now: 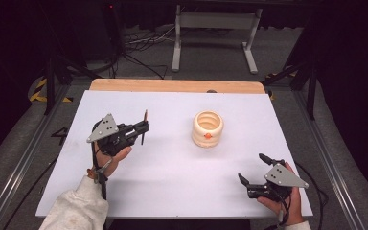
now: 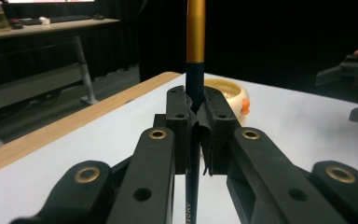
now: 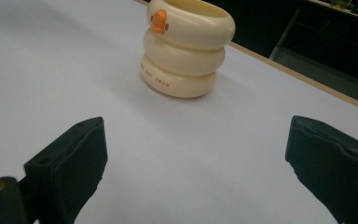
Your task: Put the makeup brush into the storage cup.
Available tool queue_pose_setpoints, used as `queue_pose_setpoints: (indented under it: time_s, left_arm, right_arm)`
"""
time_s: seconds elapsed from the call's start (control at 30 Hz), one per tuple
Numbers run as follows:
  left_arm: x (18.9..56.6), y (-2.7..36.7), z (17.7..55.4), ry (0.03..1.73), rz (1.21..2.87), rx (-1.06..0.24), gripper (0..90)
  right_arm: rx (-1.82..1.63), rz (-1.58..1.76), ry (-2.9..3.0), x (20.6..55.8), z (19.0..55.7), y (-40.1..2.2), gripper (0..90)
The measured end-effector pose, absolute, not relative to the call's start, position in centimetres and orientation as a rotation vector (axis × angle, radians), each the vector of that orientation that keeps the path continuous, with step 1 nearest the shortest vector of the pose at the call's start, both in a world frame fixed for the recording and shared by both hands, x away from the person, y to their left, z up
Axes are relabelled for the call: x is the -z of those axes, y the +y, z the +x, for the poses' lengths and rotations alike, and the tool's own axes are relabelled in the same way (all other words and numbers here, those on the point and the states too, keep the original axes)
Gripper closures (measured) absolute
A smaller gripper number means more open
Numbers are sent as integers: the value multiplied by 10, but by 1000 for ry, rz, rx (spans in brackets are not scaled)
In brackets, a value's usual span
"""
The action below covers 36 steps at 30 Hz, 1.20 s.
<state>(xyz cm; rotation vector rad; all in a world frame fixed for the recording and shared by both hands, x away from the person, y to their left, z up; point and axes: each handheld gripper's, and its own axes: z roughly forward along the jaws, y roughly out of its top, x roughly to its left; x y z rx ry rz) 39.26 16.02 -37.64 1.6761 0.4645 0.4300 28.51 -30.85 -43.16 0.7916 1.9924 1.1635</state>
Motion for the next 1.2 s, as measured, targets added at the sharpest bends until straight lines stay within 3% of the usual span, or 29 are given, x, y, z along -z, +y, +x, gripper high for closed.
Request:
queue_pose_setpoints:
  time_s: [0.67,1.2]
  left_arm:
    - [360,84,427,385,1670,-364,830]
    - [335,47,445,315,1598,-334,830]
  right_arm:
    - [-1242,820,1862,416,280,-316,64]
    - [-1229,812,1854,417,281,-317,62]
